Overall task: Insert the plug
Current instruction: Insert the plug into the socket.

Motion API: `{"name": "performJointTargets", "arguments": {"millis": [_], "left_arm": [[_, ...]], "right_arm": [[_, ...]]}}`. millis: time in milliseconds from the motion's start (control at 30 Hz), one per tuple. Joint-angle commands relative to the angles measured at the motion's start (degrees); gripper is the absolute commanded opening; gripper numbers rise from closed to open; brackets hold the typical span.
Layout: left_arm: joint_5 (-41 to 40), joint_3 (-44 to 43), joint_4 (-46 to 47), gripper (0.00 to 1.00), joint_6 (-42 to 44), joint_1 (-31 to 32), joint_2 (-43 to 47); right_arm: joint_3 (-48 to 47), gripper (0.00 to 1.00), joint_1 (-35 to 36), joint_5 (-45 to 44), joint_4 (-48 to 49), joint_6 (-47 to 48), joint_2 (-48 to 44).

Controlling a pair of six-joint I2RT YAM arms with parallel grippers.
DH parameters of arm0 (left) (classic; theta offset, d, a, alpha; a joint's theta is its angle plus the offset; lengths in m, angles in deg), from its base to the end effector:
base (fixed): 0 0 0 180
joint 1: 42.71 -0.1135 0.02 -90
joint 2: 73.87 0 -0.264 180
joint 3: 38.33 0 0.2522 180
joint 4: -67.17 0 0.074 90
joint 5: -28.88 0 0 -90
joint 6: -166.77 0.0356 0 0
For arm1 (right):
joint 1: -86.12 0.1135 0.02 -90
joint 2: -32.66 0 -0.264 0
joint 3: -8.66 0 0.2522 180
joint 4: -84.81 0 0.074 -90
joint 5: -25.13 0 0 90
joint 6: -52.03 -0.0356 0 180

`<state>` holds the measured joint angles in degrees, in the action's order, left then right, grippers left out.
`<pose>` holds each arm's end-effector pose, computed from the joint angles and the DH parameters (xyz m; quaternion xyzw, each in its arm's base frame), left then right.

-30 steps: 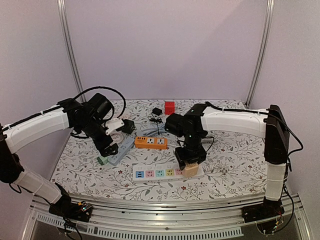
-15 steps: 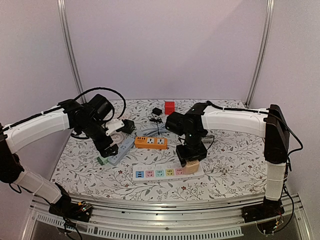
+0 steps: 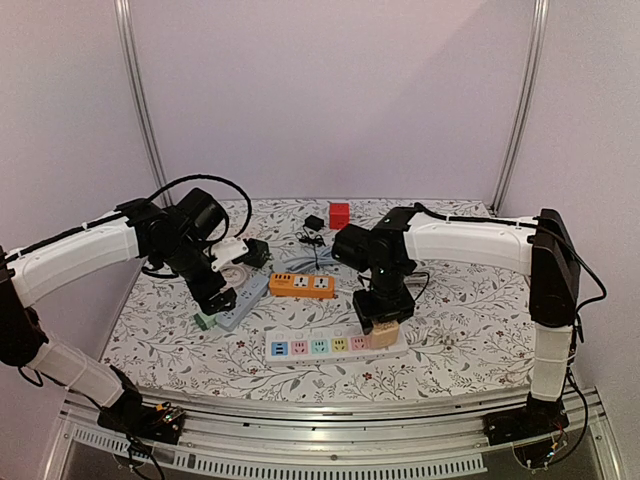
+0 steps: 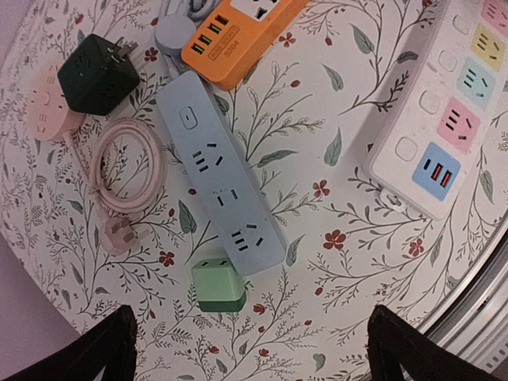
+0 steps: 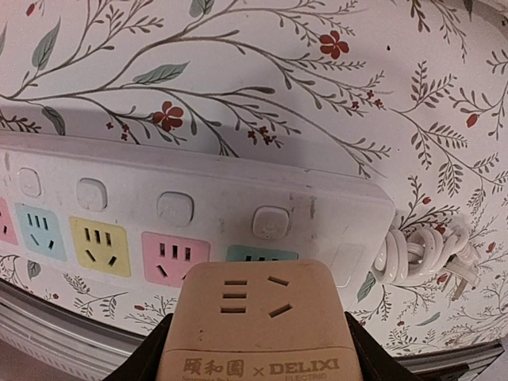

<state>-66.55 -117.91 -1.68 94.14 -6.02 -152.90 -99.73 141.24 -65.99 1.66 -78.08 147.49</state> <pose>0.2124 -0.1541 0.2734 0.4379 0.8779 0.0143 0.1932 0.2192 0.3132 0.2152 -0.1306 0.9914 -0.0039 0.0096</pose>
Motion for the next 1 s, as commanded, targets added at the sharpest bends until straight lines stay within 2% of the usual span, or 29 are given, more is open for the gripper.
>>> {"name": "performJointTargets", "arguments": {"millis": [0,300,467,567,733,967], "left_arm": [[-0.4,0.7,1.1,1.0,0.1,-0.4,0.6],[-0.7,0.9,1.4,0.99,0.3,-0.4,0.4],[-0.8,0.7,1.3,0.99,0.3,-0.4,0.1],[-0.8,0.9,1.4,0.99,0.4,-0.4,0.2],[-0.9,1.3,1.4,1.0,0.5,-0.4,0.4],[-1.2,1.4,1.5,0.99,0.6,-0.4,0.3]], "right_arm": [[1.9,0.0,0.5,3.5,4.7,-1.3,2.9],[1.3,0.0,1.0,3.5,4.4,-1.8,5.0],[0.3,0.0,1.4,7.8,7.8,-2.7,6.0],[-1.2,0.0,1.5,5.1,6.3,-2.2,6.6],[1.6,0.0,1.6,-5.0,0.8,-1.2,9.9],[9.4,0.0,2.1,-3.3,5.8,-1.3,16.0]]}}
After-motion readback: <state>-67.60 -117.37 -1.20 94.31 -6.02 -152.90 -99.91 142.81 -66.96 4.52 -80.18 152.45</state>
